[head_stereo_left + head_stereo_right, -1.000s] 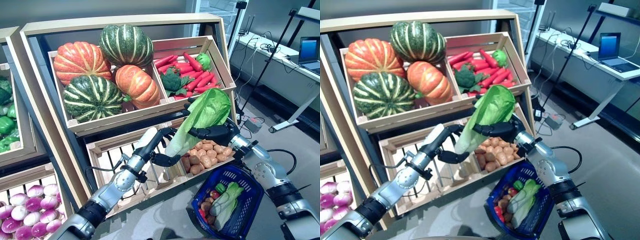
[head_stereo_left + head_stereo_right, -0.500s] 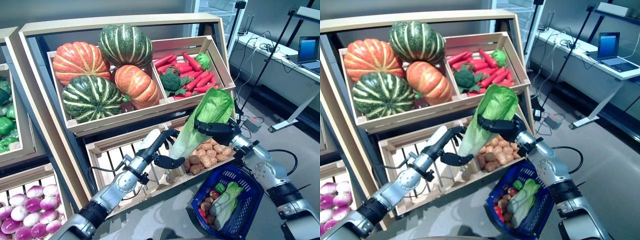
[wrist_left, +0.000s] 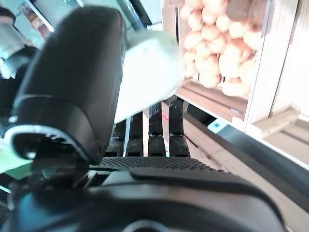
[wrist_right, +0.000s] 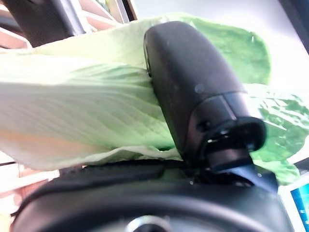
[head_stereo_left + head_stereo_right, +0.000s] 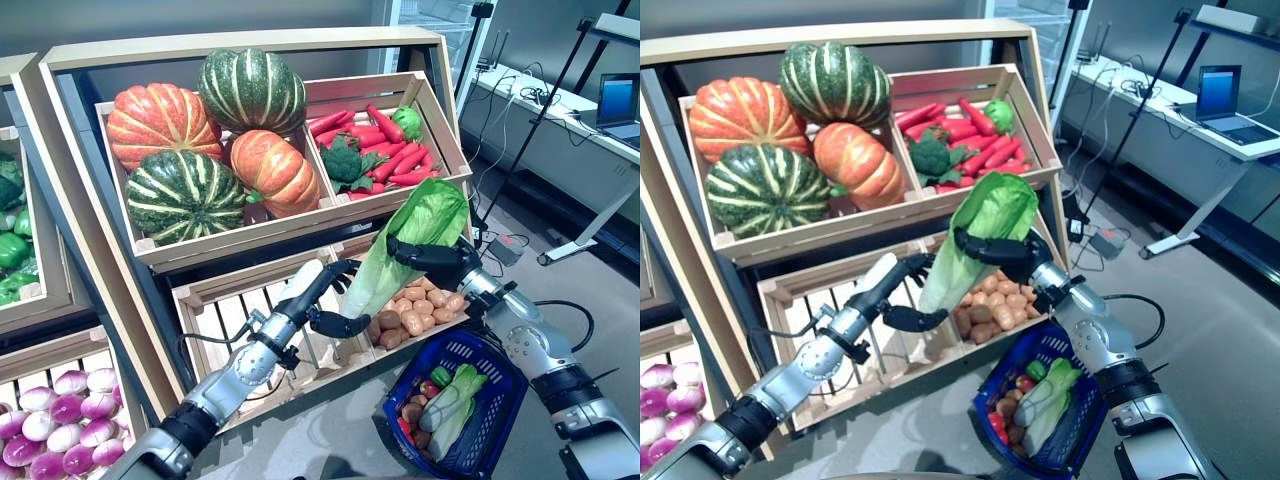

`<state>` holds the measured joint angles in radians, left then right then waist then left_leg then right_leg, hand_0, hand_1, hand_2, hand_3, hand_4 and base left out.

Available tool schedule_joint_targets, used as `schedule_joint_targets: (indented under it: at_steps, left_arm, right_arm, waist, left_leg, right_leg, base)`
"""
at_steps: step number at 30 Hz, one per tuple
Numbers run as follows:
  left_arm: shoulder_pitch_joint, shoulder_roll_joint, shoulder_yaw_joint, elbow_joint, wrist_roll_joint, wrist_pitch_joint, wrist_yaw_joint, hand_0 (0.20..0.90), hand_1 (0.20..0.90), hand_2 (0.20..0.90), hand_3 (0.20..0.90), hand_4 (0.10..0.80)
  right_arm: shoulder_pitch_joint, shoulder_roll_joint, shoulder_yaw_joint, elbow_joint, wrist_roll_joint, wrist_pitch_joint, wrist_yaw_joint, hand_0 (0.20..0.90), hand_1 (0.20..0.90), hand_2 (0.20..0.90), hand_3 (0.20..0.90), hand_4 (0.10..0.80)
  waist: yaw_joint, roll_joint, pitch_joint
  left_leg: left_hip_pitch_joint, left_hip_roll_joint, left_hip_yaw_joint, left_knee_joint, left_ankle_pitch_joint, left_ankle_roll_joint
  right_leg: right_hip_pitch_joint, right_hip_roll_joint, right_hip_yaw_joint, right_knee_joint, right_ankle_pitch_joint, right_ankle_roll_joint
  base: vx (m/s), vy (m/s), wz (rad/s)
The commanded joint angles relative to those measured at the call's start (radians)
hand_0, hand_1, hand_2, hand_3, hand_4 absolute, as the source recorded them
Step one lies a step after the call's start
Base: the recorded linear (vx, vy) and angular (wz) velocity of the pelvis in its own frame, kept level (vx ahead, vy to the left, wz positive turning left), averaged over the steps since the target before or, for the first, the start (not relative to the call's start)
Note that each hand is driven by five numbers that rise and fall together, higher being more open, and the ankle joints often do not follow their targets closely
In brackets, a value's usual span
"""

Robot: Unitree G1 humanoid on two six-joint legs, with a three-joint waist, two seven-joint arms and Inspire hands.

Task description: Put vegetables into the basket

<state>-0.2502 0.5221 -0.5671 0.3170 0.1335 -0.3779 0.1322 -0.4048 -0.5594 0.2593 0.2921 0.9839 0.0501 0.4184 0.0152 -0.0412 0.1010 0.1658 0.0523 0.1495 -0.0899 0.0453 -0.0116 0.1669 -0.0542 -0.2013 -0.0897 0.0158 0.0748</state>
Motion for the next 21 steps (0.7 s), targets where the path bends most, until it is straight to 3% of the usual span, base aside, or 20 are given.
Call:
schedule_joint_targets:
  at_steps: [1, 11, 15, 21]
  left_arm:
    - [-0.052, -0.025, -0.012, 0.084, -0.039, -0.006, -0.008, 0.900, 0.900, 0.900, 0.900, 0.800]
    - [0.036, -0.041, 0.039, 0.303, 0.046, 0.029, -0.003, 0.900, 0.900, 0.900, 0.900, 0.800]
    - [0.062, -0.045, 0.059, 0.367, -0.016, 0.043, -0.010, 0.900, 0.900, 0.900, 0.900, 0.800]
    - [0.128, -0.062, 0.150, 0.350, -0.129, 0.044, -0.019, 0.900, 0.900, 0.900, 0.900, 0.800]
  right_arm:
    - [-0.250, 0.011, -0.131, 0.009, 0.068, -0.161, 0.000, 0.300, 0.300, 0.300, 0.300, 0.400]
    - [-0.161, -0.071, -0.214, 0.052, 0.013, -0.233, -0.069, 0.300, 0.300, 0.300, 0.300, 0.400]
    - [-0.110, -0.103, -0.236, 0.069, -0.027, -0.251, -0.118, 0.300, 0.300, 0.300, 0.300, 0.400]
    - [0.014, -0.137, -0.283, 0.122, -0.138, -0.248, -0.194, 0.300, 0.300, 0.300, 0.300, 0.400]
  waist:
    - [-0.014, -0.019, -0.050]
    - [-0.031, -0.022, -0.037]
    - [-0.044, -0.018, -0.033]
    - [-0.048, -0.015, -0.024]
  left_leg:
    - [0.037, -0.008, 0.017, 0.003, -0.143, 0.018]
    - [0.036, 0.000, 0.046, 0.003, -0.138, 0.018]
    - [0.039, 0.003, 0.060, 0.003, -0.139, 0.017]
    - [0.037, 0.007, 0.071, 0.003, -0.140, 0.018]
  right_leg:
    - [0.025, -0.003, 0.012, 0.002, -0.053, -0.015]
    - [0.012, -0.002, 0.028, 0.002, -0.042, -0.012]
    - [0.008, 0.000, 0.042, 0.002, -0.040, -0.010]
    - [0.000, 0.000, 0.045, 0.002, -0.037, -0.010]
  base:
    - [-0.002, -0.008, -0.03]
    - [-0.009, -0.014, -0.08]
    - [0.016, -0.014, -0.10]
    - [0.037, -0.019, -0.07]
